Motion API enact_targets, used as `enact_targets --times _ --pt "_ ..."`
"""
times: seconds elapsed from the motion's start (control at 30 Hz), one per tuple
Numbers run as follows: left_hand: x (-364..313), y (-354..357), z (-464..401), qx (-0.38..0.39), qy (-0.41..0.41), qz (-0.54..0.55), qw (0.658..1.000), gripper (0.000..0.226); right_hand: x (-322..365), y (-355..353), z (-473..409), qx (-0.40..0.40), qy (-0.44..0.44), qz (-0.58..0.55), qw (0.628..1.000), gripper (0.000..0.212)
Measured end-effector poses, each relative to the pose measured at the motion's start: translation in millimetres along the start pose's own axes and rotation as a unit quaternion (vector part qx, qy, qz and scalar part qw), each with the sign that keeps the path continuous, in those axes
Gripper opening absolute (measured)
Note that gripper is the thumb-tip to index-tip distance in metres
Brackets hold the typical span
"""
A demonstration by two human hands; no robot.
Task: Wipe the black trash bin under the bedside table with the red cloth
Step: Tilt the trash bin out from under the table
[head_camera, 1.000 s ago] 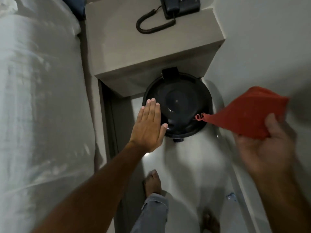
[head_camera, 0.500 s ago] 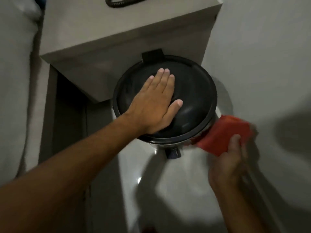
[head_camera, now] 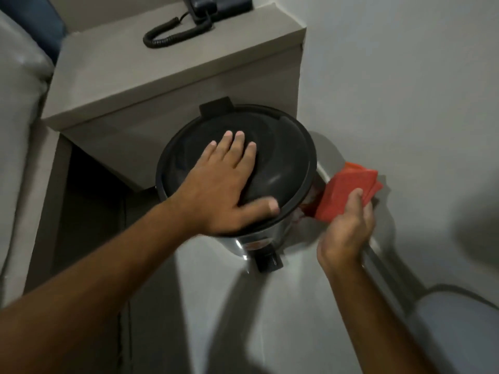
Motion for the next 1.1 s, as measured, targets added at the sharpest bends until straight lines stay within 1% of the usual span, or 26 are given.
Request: enact_targets --times 0.03,0.07,0.13,0.17,0.27,0.43,0.5,0.63,0.73,0.87,0.93,1.0,1.1 --pt "-7.6 4.9 4.6 0.011 0.001 -0.024 1.000 0.122 1.1 -0.7 -3.2 -0.003 0.001 -0.005 1.000 0.021" --pt "-15.8 10.3 5.8 0.015 0.002 -0.058 0.998 0.128 1.1 -0.2 -6.7 -0.007 0.002 -0.015 1.000 0.021" --pt "-24.8 16.5 6.9 0.013 -0.003 -0.097 0.995 0.129 0.2 1.7 -9.4 0.003 -0.002 -0.024 1.000 0.020" --pt "-23.9 15.4 6.8 0.003 -0.005 -0.094 0.996 0.127 0.6 2.3 -9.5 0.013 -0.006 -0.026 1.000 0.020" --pt "-7.0 3.9 11.2 -0.017 -0.007 -0.051 0.999 0.121 3.7 -1.0 -6.4 0.046 -0.018 -0.023 0.998 0.021" --pt "23.3 -11.3 35.1 -0.017 0.029 0.004 0.999 0.121 19.6 4.0 -2.4 0.082 -0.031 -0.037 0.995 0.024" --pt "31.6 -18.7 41.8 -0.033 0.016 0.042 0.998 0.120 26.8 8.9 1.2 0.105 -0.037 -0.031 0.993 0.020" --pt "43.0 -24.7 57.8 -0.059 -0.025 0.107 0.992 0.119 34.1 10.9 7.4 0.153 -0.041 -0.013 0.987 0.022" --pt "51.9 -23.9 65.4 -0.061 -0.023 0.144 0.987 0.119 35.5 13.3 9.7 0.150 -0.047 -0.006 0.988 0.025" --pt "70.3 -25.2 79.7 -0.066 -0.052 0.237 0.968 0.113 36.3 17.6 15.9 0.147 -0.050 0.017 0.988 0.031" --pt "72.9 -24.0 88.4 -0.081 -0.065 0.282 0.954 0.105 33.4 19.0 17.5 0.161 -0.052 0.027 0.985 0.028" --pt "69.5 -20.4 94.9 -0.092 -0.056 0.326 0.939 0.091 29.7 20.3 20.8 0.190 -0.058 0.047 0.979 0.028" --pt "60.6 -18.5 95.4 -0.097 -0.045 0.377 0.920 0.077 15.9 28.9 37.3 0.278 -0.044 0.101 0.954 0.042"
Point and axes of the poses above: each hand's wrist, its own z-axis away from the middle knuckle, its own y-axis out of the palm, x = y × z, the point moved 2 cm from there along -z, towards the middle knuckle, and after that the axes turned 2 degrees about y, right-handed, at the moved point
